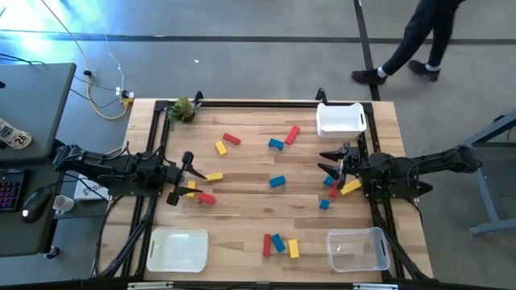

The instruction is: Sort & place blocks by color

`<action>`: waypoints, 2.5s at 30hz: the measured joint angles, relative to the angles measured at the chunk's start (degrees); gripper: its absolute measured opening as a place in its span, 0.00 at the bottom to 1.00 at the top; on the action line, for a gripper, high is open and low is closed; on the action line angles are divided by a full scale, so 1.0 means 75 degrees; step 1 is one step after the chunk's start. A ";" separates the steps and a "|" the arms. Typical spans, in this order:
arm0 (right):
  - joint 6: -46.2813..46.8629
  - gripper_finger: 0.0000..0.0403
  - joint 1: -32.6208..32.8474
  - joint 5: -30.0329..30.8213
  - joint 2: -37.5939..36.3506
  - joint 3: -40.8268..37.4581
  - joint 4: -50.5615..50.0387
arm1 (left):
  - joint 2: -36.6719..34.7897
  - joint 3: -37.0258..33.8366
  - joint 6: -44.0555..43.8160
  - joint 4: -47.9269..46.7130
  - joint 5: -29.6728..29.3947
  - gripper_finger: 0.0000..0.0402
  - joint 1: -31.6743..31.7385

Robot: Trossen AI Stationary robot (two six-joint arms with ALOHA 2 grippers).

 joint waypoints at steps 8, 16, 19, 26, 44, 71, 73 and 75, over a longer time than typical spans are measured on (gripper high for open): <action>0.0000 0.54 0.0003 -0.0001 0.0000 0.0001 -0.0001 | 0.0001 -0.0001 0.0000 0.0000 0.0002 0.50 -0.0002; 0.0000 0.54 0.0000 -0.0001 -0.0001 0.0001 -0.0001 | -0.0001 -0.0003 0.0002 -0.0002 -0.0001 0.50 -0.0002; 0.0000 0.54 0.0002 0.0000 -0.0002 0.0001 -0.0001 | 0.0002 -0.0001 0.0009 0.0001 0.0002 0.50 -0.0003; 0.0000 0.54 0.0002 0.0000 0.0000 0.0002 -0.0001 | -0.0001 -0.0002 0.0007 -0.0002 0.0000 0.50 0.0000; 0.0000 0.54 0.0000 0.0001 -0.0003 0.0002 0.0001 | 0.0002 -0.0003 0.0010 0.0004 -0.0345 0.50 0.0000; 0.0576 0.54 0.0000 0.0249 0.0000 0.0002 0.2334 | -0.0001 -0.0002 -0.0415 0.0059 -0.0776 0.50 -0.0001; 0.0375 0.54 0.0001 0.0247 0.0000 0.0001 0.2648 | 0.0002 -0.0003 -0.0669 0.0059 -0.0895 0.50 0.0000; 0.0358 0.54 0.0000 0.0246 0.0000 -0.0001 0.2998 | 0.0000 0.0000 -0.0925 0.0059 -0.0997 0.50 0.0000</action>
